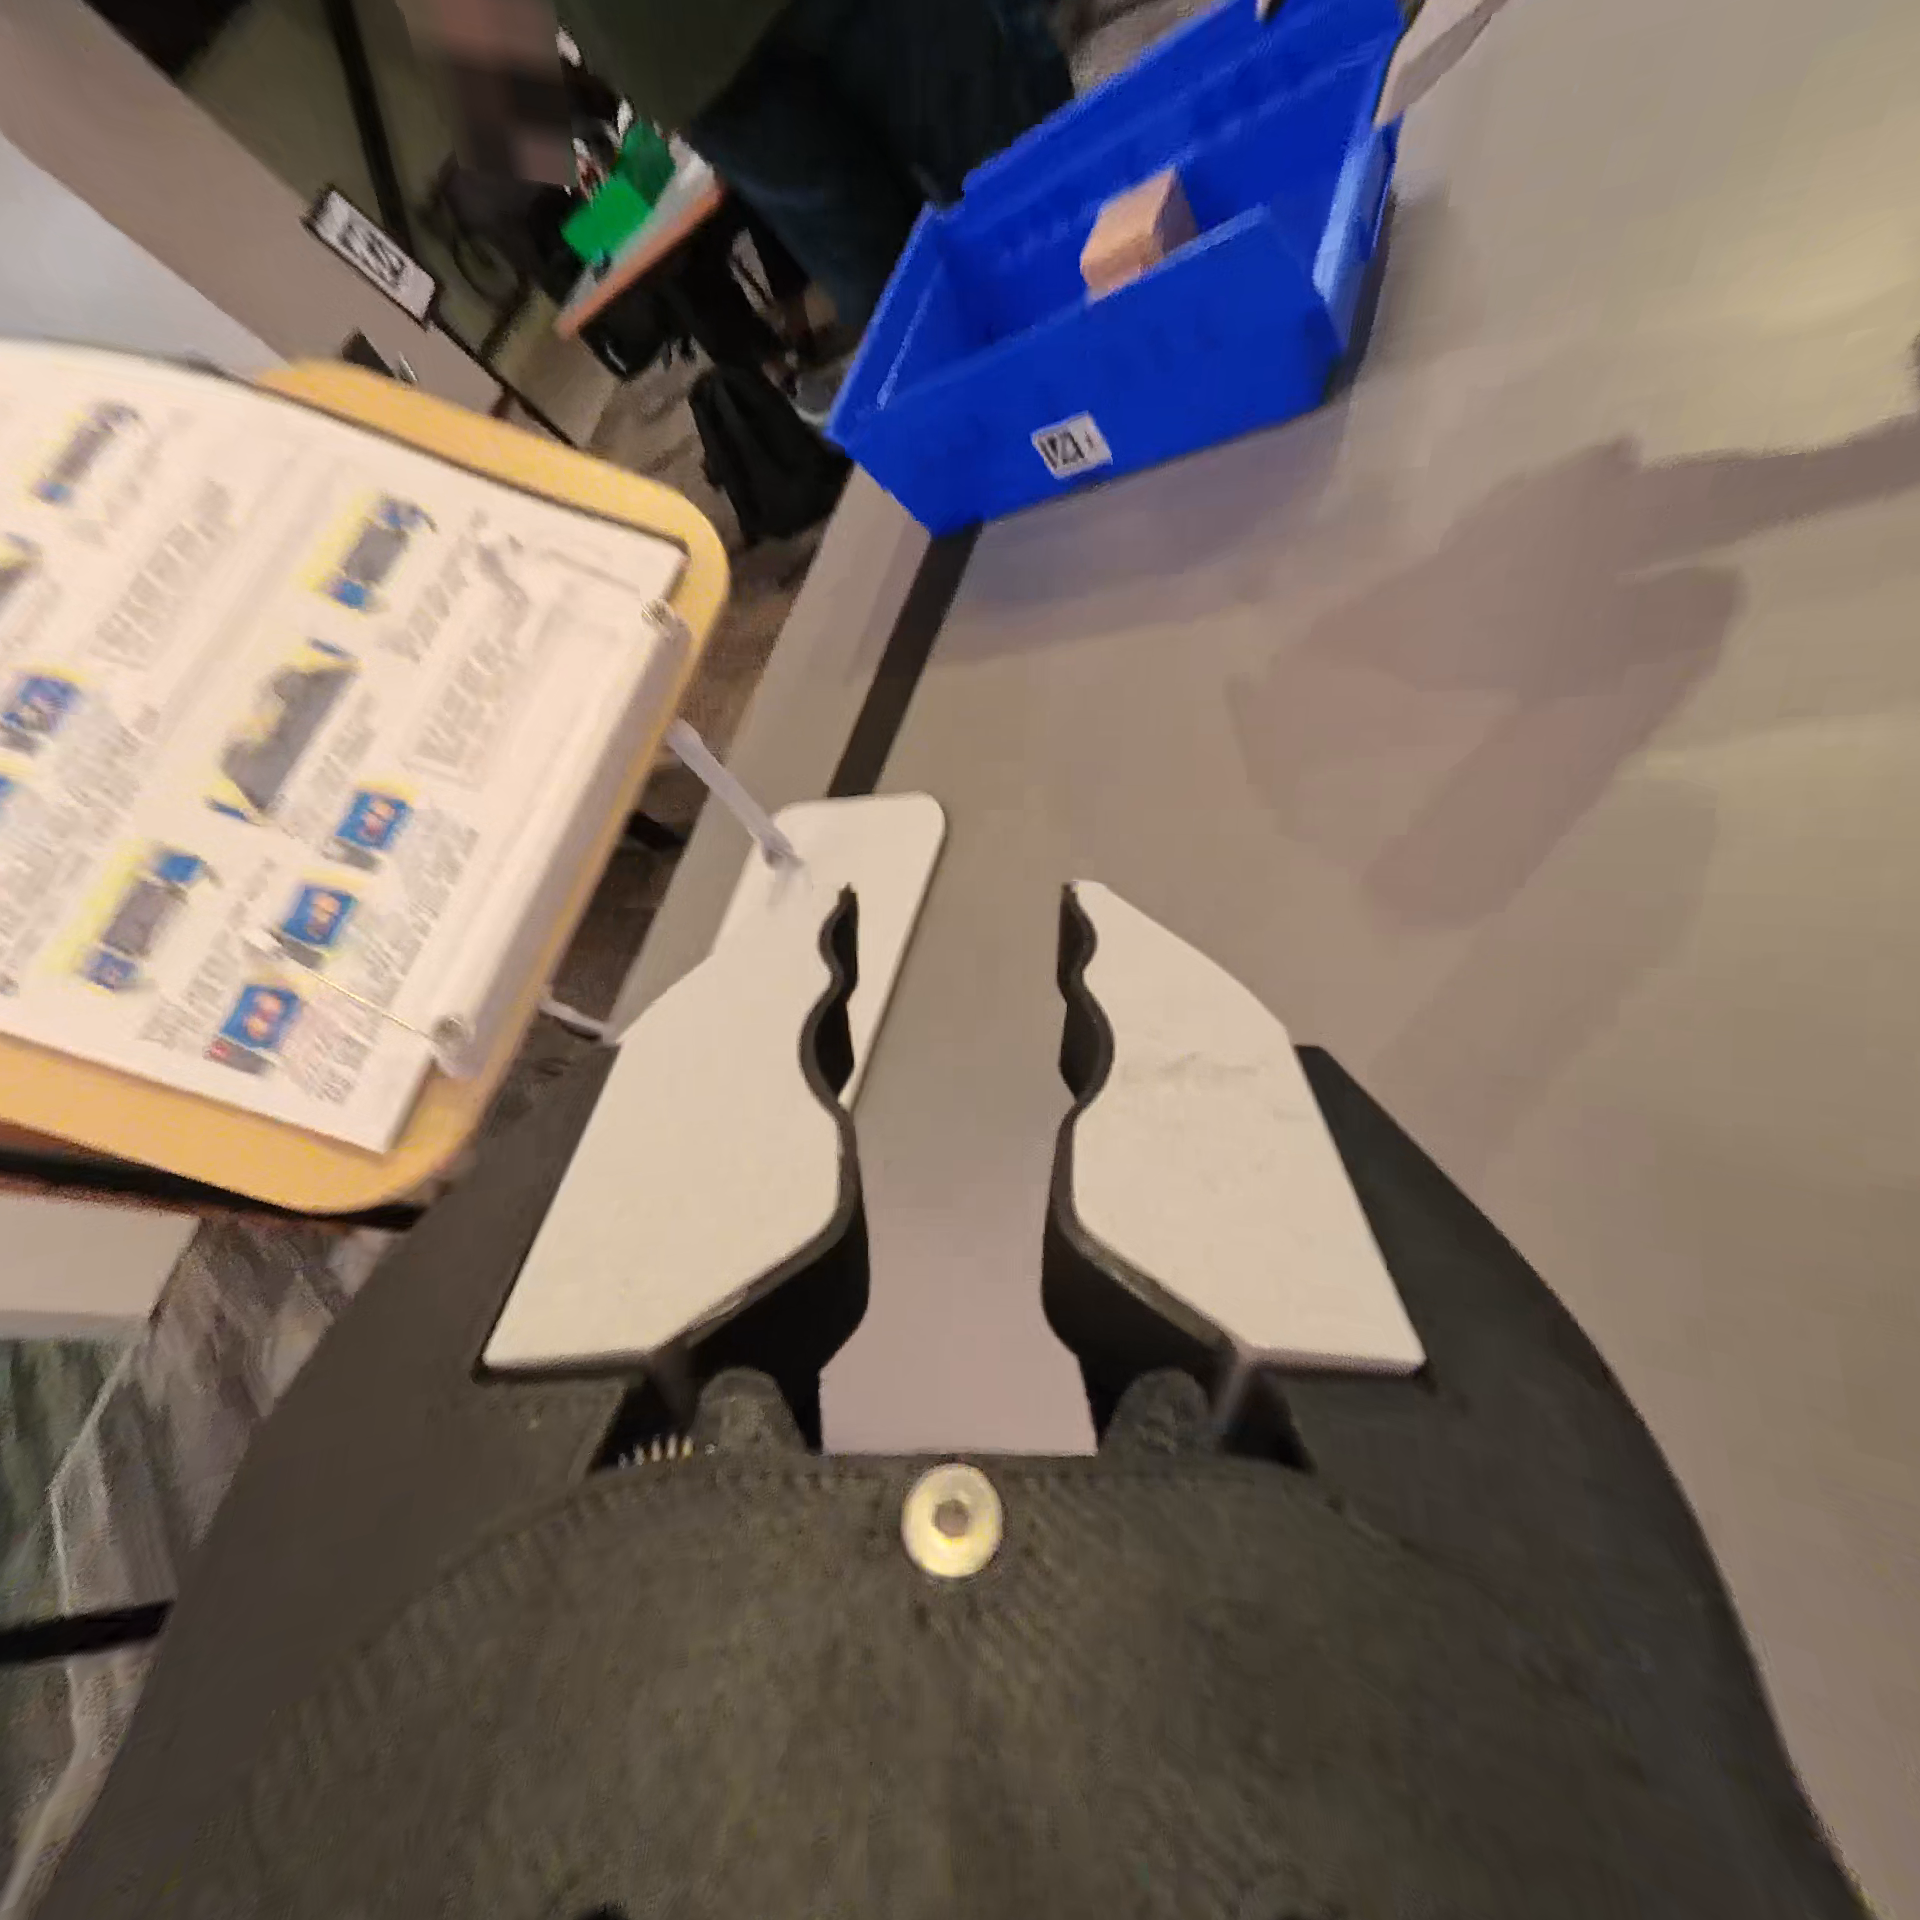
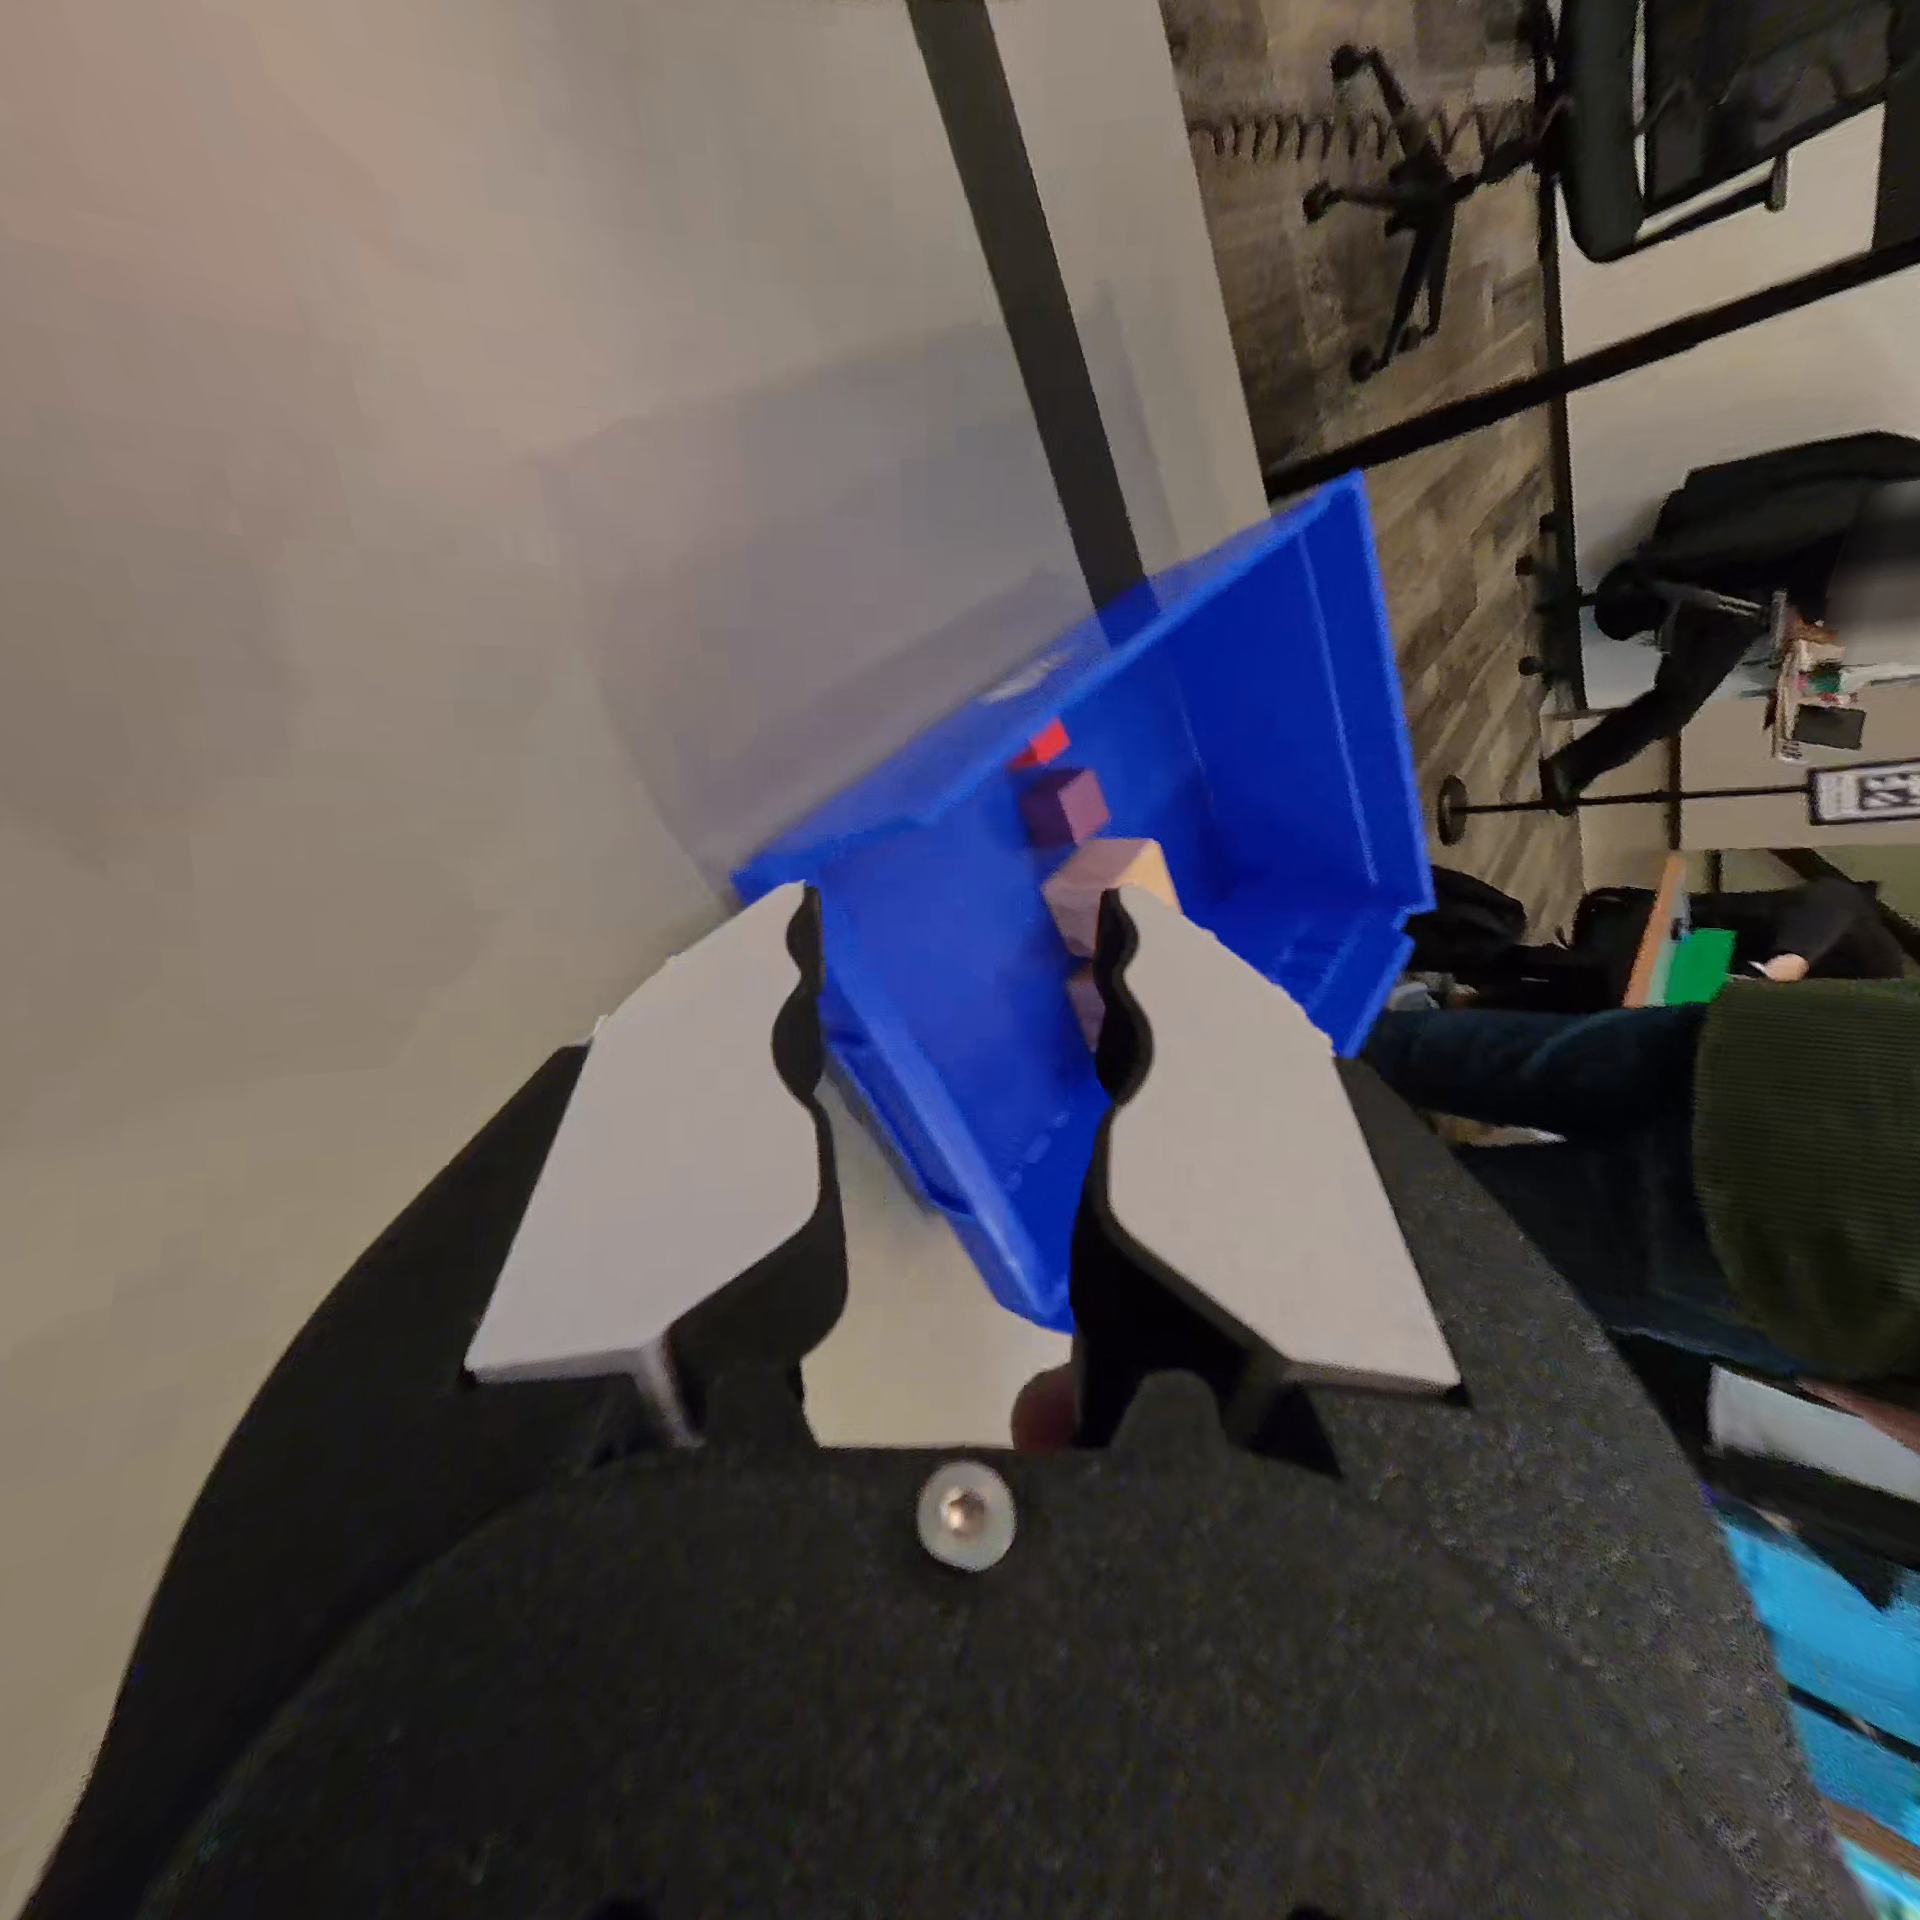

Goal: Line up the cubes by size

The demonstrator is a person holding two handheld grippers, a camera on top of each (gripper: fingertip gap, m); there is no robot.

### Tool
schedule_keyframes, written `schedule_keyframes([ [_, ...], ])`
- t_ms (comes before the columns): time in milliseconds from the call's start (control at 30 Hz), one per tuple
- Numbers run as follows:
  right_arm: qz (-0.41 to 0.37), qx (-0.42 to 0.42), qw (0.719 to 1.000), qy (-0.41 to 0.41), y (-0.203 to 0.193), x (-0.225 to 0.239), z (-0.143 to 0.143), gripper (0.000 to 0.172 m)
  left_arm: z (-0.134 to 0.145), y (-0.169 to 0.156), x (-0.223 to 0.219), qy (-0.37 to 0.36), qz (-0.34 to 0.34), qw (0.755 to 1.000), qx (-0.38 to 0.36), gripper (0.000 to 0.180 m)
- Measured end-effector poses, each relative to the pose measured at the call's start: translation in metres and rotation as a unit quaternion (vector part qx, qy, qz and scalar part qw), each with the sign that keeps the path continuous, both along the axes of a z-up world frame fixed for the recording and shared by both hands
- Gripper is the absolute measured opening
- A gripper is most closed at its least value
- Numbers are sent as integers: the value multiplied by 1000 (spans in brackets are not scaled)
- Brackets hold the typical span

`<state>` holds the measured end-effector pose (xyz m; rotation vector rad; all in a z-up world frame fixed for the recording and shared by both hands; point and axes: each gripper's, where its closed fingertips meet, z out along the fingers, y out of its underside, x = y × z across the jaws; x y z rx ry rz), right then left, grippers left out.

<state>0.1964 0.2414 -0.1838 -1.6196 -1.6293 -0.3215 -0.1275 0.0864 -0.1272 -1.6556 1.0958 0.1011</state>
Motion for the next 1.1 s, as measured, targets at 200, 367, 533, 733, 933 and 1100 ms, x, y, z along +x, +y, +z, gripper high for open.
schedule_keyframes([
  [200,0,3,996,90,-20,-21,-25,60,-74,-26,-35,2,80,996,-44,50],
  [367,-30,25,994,103,-3,-14,-41,73,-86,-40,-105,-36,212,977,-11,71],
  [533,-43,57,995,63,25,7,-51,75,-83,-52,-183,-2,314,949,25,96],
  [733,5,29,1000,9,44,14,-80,76,-124,-41,-239,48,336,938,-72,98],
  [933,45,-12,999,-24,49,10,-108,68,-176,-36,-254,59,321,930,-167,87],
  [1100,63,-21,997,-33,50,3,-122,41,-178,-33,-253,73,298,933,-187,79],
])
